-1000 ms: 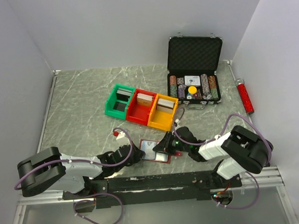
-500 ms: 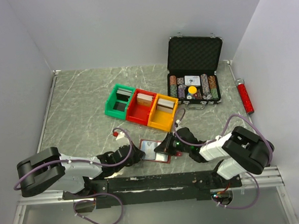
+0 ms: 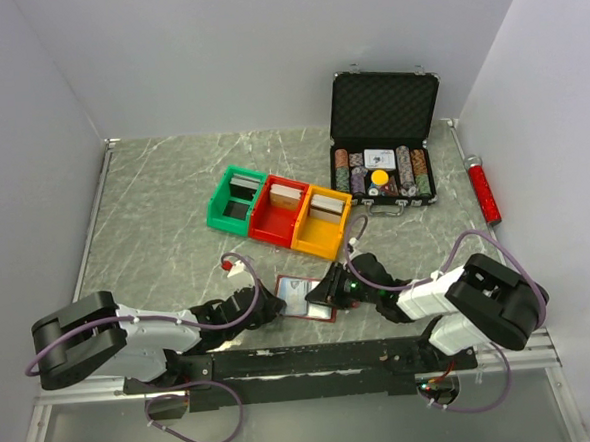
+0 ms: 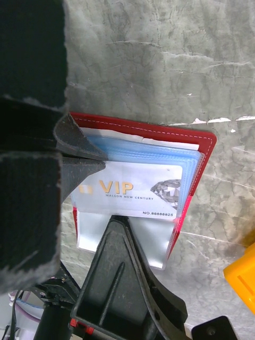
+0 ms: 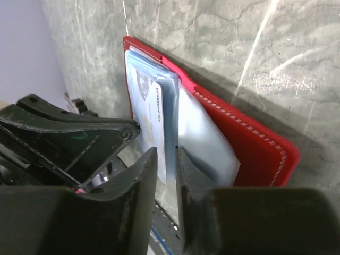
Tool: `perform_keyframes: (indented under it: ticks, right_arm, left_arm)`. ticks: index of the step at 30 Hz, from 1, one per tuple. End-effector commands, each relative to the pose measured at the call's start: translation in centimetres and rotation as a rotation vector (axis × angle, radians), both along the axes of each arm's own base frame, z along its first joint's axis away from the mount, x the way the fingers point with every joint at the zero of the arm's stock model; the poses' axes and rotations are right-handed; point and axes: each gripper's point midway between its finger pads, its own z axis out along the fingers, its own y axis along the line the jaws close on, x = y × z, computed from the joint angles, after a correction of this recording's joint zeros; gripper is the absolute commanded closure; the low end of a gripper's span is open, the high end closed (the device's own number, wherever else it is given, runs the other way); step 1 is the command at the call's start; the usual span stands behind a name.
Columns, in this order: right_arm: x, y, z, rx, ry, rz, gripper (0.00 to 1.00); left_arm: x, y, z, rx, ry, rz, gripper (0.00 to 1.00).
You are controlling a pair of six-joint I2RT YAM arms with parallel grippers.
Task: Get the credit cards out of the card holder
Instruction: Remove the credit card from the card holder.
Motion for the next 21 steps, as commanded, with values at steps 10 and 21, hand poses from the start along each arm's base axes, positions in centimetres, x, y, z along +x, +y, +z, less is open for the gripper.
perform_keyframes:
  ticks: [10,21]
  right_arm:
    - [0.6,1.6,1.0,0.023,-0.037,0.047,0.73]
    - [0.7,2.0,1.1,0.025,-0.039,0.058,0.92]
  left_arm:
    - [-2.7,4.1,-5.3,0.223,0.101,-0.051,0.99]
    - [-2.6,3.9,-5.2,0.228,0.098,-0.056,0.99]
